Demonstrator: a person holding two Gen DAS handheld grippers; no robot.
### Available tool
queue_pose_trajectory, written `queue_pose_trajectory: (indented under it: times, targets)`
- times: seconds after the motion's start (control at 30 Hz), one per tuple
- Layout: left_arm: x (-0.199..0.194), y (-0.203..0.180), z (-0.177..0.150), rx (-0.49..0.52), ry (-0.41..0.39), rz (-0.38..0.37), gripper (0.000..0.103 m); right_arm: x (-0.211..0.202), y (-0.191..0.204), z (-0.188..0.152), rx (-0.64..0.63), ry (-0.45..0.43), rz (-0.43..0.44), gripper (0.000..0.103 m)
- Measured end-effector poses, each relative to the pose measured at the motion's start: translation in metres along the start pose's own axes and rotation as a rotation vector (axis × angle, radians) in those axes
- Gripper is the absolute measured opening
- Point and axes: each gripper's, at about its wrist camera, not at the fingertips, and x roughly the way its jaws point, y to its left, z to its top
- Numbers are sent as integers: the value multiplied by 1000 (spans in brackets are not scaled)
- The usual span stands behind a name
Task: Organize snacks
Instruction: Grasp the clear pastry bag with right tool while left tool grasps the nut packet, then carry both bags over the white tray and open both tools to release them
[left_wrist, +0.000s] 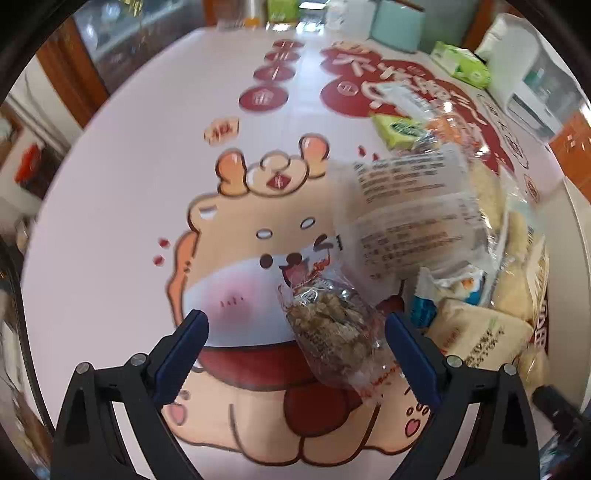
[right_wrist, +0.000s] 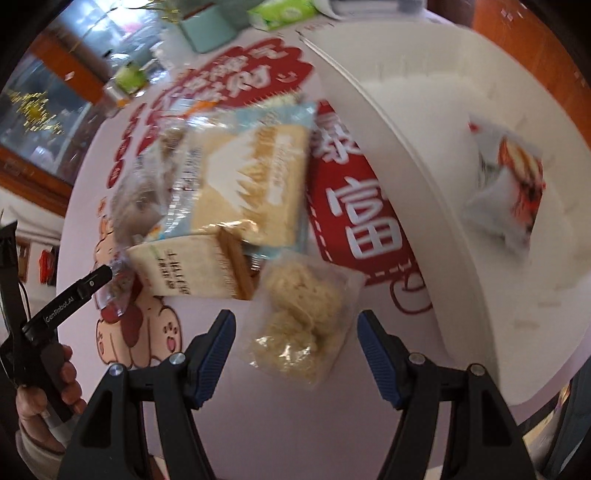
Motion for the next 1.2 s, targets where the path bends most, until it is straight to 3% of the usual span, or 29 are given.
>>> queue_pose_trajectory:
  times: [0.27, 0.37, 0.5, 0.57, 0.67, 0.8, 1.07, 1.2]
  targets:
    - [20, 8, 4, -72, 25, -55, 89, 30, 1, -1, 67, 41, -10, 69]
    - [20, -1, 6, -31, 3, -57, 78, 38, 7, -1, 60, 43, -37, 71]
    - [17, -18, 4, 45, -28, -48, 52, 44, 21, 2, 5, 21, -106, 71]
    - [15, -20, 2, 58, -40, -42, 51, 45, 27, 1, -29, 8, -144, 67]
    - [11, -19, -2, 61, -61, -49, 49, 46, 31, -1, -71, -14, -180, 53]
    - [6, -12, -7, 48, -54, -45, 48, 45, 30, -1, -93, -27, -178, 45]
    - [-37, -9, -29, 62, -100, -30, 48, 31, 21, -10, -110, -14, -126, 41]
    - [-69, -21, -35, 94, -160, -37, 48, 8, 24, -11, -169, -66, -114, 41]
